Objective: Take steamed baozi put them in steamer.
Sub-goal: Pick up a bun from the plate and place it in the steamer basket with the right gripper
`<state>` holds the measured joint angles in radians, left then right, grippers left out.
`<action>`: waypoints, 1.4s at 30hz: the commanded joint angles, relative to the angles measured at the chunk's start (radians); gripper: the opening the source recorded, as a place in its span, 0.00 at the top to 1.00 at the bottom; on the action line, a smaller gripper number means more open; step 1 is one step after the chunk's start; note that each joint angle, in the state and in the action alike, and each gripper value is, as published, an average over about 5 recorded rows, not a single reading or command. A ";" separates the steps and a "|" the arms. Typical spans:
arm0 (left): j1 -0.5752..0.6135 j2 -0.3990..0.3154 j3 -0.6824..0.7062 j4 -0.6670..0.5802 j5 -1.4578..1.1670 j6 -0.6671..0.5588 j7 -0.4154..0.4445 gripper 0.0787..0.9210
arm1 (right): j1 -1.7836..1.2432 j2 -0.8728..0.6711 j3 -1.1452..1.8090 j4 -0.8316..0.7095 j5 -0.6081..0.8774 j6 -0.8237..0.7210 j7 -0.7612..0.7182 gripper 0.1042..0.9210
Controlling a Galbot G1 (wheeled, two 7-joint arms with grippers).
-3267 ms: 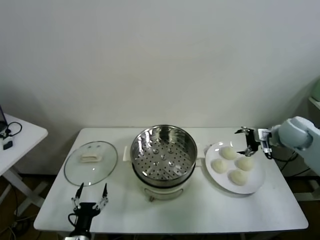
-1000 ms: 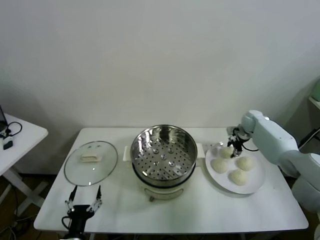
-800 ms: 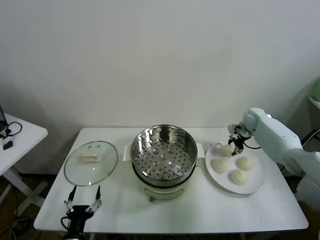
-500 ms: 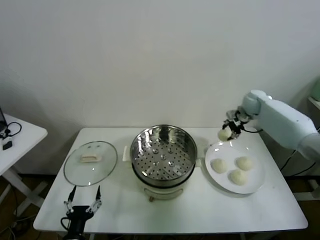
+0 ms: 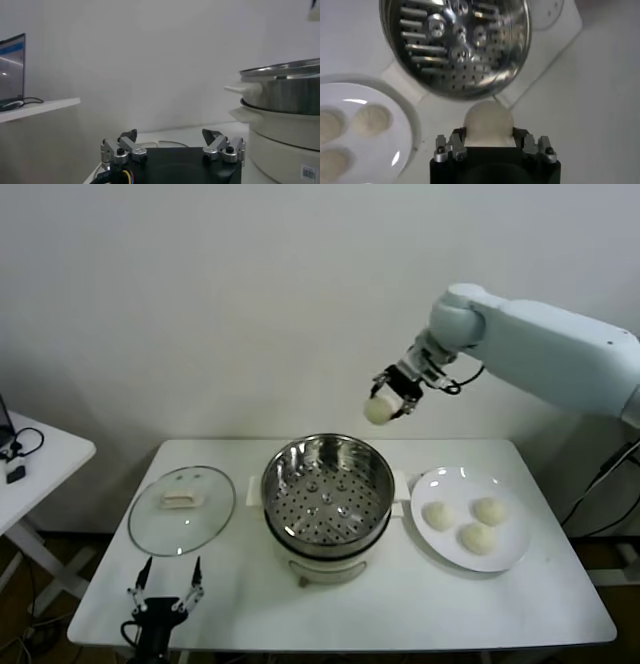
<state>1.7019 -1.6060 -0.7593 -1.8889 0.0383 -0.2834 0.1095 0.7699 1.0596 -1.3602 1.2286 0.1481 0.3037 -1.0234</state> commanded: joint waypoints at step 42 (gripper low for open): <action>-0.015 0.002 -0.003 0.021 0.003 -0.008 0.002 0.12 | -0.281 0.259 0.019 -0.260 -0.371 0.303 0.171 0.24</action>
<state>1.6869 -1.6053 -0.7636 -1.8675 0.0385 -0.2919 0.1103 0.4947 1.3080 -1.3409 0.9892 -0.2565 0.5963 -0.8623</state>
